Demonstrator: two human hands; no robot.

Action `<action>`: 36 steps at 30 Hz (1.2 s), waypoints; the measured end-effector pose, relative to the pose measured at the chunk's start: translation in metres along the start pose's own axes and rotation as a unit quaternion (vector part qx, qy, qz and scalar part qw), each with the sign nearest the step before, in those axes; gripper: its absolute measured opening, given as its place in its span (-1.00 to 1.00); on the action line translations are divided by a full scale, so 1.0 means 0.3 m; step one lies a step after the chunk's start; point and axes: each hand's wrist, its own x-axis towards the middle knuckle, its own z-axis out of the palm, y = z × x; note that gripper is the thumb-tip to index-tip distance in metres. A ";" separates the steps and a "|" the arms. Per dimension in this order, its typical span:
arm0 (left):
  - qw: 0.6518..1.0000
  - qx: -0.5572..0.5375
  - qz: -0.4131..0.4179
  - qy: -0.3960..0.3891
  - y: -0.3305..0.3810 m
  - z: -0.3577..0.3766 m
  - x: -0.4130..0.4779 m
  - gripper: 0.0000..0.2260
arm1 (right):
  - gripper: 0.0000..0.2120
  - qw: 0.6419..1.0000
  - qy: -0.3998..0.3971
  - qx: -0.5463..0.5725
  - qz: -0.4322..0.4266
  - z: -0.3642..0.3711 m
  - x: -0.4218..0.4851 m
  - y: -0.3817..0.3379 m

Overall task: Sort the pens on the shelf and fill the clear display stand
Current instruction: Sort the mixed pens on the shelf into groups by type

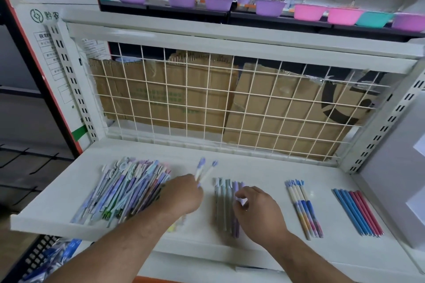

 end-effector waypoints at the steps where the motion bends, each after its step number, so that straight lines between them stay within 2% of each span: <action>1: 0.995 -0.094 0.000 -0.026 0.027 -0.003 0.002 -0.80 | -0.86 0.999 -0.013 0.028 0.008 -0.008 0.001 -0.001; 4: 0.928 -0.359 -0.026 -0.098 0.121 -0.010 -0.011 -0.83 | -0.89 0.986 -0.050 0.156 0.026 -0.046 0.002 -0.008; 7: 0.859 -0.487 -0.028 -0.156 0.197 0.007 -0.032 -0.86 | -0.87 0.961 -0.072 0.264 0.035 -0.091 -0.002 -0.007; 9: 0.833 -0.524 -0.024 -0.174 0.239 0.029 -0.038 -0.84 | -0.81 0.943 -0.090 0.316 0.055 -0.121 -0.007 0.006; 14: 0.823 -0.540 -0.010 -0.176 0.342 0.094 -0.047 -0.85 | -0.77 0.940 -0.094 0.313 0.099 -0.178 -0.025 0.079; 19: 0.822 -0.540 -0.010 -0.181 0.455 0.149 -0.069 -0.80 | -0.76 0.916 -0.102 0.357 0.152 -0.237 -0.047 0.174; 30: 0.799 -0.559 -0.020 -0.222 0.663 0.259 -0.099 -0.74 | -0.86 0.908 -0.078 0.368 0.186 -0.343 -0.112 0.373; 36: 0.788 -0.574 -0.055 -0.213 0.701 0.296 -0.095 -0.70 | -0.90 0.919 -0.076 0.339 0.185 -0.350 -0.106 0.432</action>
